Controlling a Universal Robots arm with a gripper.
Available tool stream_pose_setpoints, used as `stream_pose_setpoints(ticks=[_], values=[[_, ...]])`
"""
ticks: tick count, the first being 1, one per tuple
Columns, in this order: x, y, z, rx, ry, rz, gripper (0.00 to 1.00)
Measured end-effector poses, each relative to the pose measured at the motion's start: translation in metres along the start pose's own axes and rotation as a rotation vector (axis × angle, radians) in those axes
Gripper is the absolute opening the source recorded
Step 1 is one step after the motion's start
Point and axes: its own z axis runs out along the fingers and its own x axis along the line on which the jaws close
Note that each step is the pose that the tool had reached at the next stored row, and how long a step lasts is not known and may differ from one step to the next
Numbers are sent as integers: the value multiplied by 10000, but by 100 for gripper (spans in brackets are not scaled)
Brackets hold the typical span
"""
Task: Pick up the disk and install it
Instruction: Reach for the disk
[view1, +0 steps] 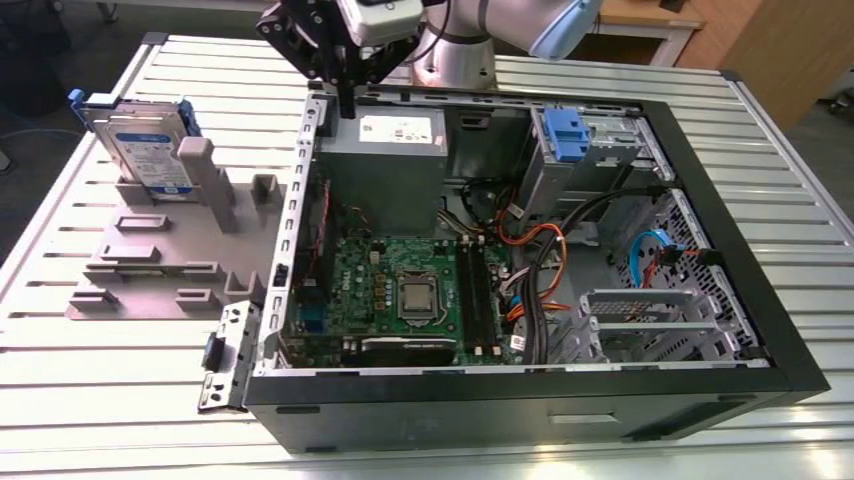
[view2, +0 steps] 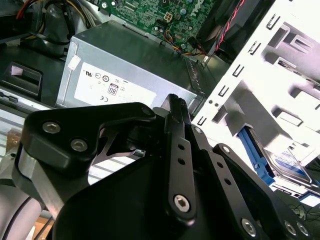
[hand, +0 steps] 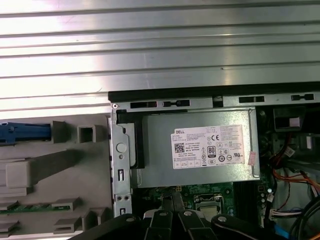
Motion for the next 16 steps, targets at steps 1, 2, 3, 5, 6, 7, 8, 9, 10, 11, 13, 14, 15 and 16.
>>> stream_pose_setpoints(ticks=[1,2,3,5,6,7,8,9,10,11,13,14,15,16], values=[[2,0,1,-1,1,0,11],[3,0,2,0,2,0,11],[5,0,3,-1,1,1,11],[9,-1,5,-1,1,0,11],[10,-1,5,0,2,0,11],[12,-1,6,0,2,0,11],[17,-1,7,-2,2,1,11],[21,-1,8,-2,1,2,11],[24,-2,9,-2,1,1,11],[28,-2,10,-1,2,1,11],[35,-3,12,0,2,1,11],[38,-3,13,-1,2,1,11],[41,-4,14,0,3,0,11],[44,-4,15,0,3,0,11]])
